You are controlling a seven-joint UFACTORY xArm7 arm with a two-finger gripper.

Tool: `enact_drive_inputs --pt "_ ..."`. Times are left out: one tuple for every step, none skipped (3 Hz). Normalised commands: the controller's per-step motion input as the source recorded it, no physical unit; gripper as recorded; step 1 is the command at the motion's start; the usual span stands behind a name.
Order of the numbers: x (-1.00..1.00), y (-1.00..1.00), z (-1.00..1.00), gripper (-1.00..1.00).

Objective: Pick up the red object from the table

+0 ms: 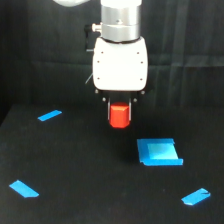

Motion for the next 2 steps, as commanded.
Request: enact_drive_inputs --pt "-0.02 0.01 0.37 -0.99" --pt "0.05 0.01 0.22 -0.96"
